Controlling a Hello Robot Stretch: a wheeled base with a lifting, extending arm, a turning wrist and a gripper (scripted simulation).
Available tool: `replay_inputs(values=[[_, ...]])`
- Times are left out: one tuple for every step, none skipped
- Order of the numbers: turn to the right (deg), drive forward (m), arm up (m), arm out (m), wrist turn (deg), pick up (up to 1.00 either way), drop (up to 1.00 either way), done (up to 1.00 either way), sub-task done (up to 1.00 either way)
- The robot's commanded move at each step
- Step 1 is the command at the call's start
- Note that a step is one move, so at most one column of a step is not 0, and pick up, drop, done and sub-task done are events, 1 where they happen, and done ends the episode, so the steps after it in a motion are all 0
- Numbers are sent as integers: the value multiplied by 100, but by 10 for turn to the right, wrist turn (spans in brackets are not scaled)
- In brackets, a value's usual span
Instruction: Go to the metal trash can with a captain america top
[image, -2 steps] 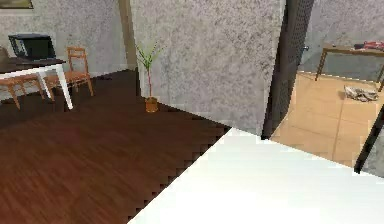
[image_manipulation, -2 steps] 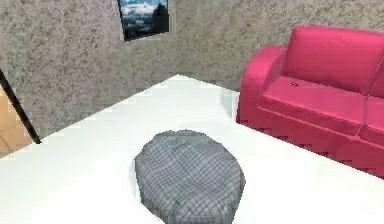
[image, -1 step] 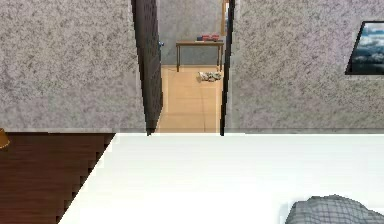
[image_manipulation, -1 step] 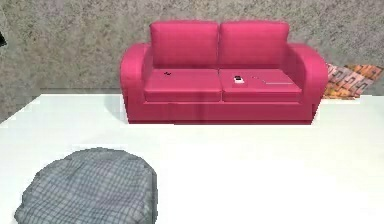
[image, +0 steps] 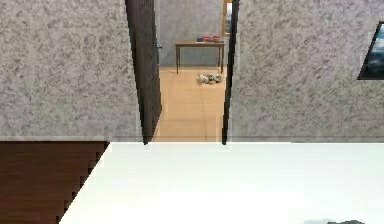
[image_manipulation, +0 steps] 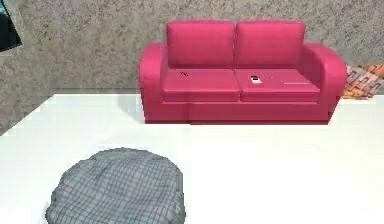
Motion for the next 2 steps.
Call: replay_inputs(values=[[0, 100, 0, 0, 0, 0, 0, 0, 0], [0, 100, 0, 0, 0, 0, 0, 0, 0]])
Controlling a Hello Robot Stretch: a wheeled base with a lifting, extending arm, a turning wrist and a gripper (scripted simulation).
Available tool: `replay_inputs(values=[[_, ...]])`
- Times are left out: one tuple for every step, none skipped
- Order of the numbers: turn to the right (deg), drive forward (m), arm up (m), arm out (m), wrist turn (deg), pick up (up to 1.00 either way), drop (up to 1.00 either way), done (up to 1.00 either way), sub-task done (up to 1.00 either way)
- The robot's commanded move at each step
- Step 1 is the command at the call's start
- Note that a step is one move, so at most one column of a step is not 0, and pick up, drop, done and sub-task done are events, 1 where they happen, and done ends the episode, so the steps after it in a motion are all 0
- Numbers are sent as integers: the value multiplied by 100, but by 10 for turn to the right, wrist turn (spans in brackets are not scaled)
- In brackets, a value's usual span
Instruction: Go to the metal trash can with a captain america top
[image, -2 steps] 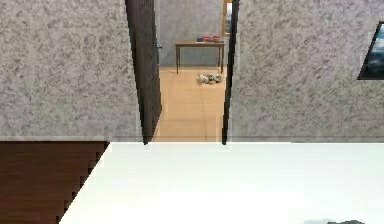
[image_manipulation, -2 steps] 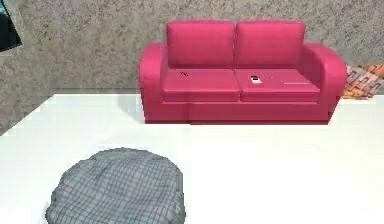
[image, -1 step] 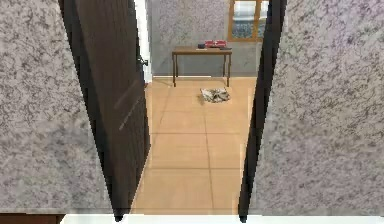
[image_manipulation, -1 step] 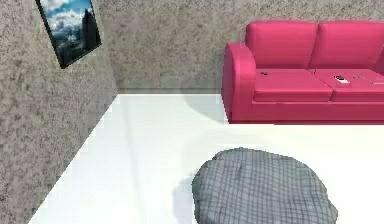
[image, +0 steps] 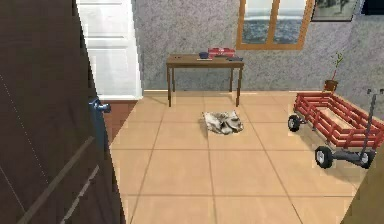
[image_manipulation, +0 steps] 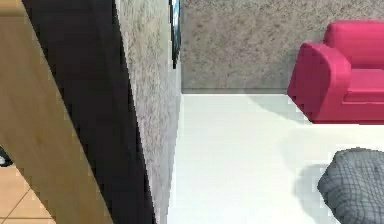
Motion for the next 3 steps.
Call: replay_inputs(values=[[0, 40, 0, 0, 0, 0, 0, 0, 0], [360, 0, 0, 0, 0, 0, 0, 0, 0], [0, 55, 0, 0, 0, 0, 0, 0, 0]])
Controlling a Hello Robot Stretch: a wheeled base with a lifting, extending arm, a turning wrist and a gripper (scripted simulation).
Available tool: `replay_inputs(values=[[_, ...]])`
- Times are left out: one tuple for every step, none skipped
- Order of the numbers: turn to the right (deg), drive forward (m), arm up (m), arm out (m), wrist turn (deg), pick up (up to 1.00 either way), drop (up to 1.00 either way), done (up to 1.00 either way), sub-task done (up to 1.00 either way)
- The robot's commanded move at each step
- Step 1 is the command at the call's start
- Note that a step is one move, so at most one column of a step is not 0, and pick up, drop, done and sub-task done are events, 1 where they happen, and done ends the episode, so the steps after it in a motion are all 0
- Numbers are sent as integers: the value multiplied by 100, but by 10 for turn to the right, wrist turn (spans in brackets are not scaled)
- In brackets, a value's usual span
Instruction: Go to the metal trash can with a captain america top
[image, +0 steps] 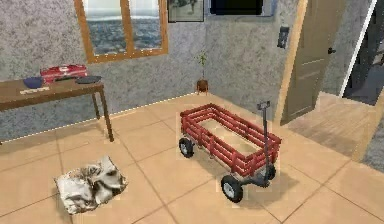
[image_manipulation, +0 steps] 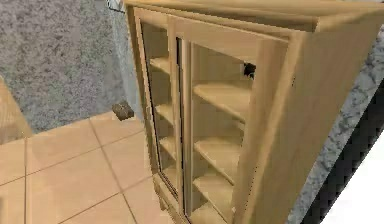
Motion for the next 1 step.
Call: replay_inputs(values=[[420, 0, 0, 0, 0, 0, 0, 0, 0]])
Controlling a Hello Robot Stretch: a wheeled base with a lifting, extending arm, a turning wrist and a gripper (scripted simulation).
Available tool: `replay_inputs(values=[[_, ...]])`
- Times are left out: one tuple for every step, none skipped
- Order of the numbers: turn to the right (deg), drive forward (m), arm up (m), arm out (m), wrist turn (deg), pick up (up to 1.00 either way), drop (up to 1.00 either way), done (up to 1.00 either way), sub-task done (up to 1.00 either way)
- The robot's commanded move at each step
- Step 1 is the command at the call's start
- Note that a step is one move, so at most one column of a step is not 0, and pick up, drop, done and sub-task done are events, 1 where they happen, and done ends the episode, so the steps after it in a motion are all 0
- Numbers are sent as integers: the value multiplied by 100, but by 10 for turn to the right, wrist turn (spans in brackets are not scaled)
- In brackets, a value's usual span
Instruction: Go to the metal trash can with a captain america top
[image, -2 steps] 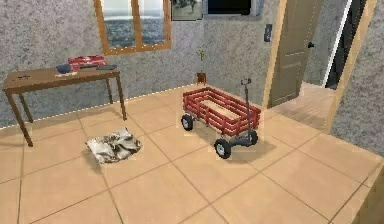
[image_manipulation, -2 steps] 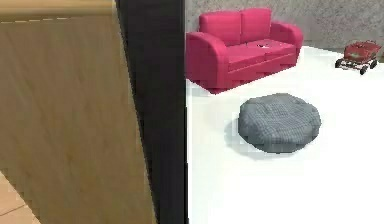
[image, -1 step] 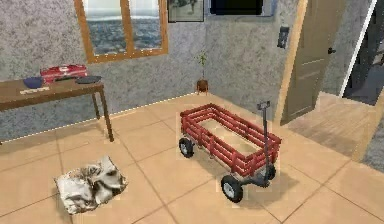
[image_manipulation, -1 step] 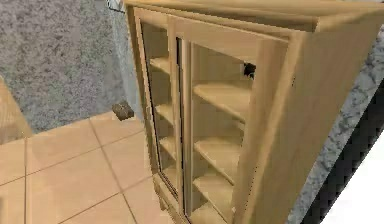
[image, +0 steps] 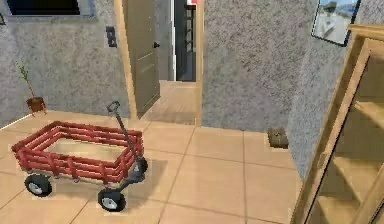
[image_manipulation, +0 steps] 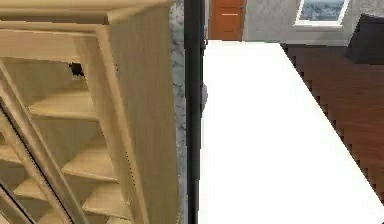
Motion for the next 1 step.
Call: replay_inputs(values=[[0, 100, 0, 0, 0, 0, 0, 0, 0]])
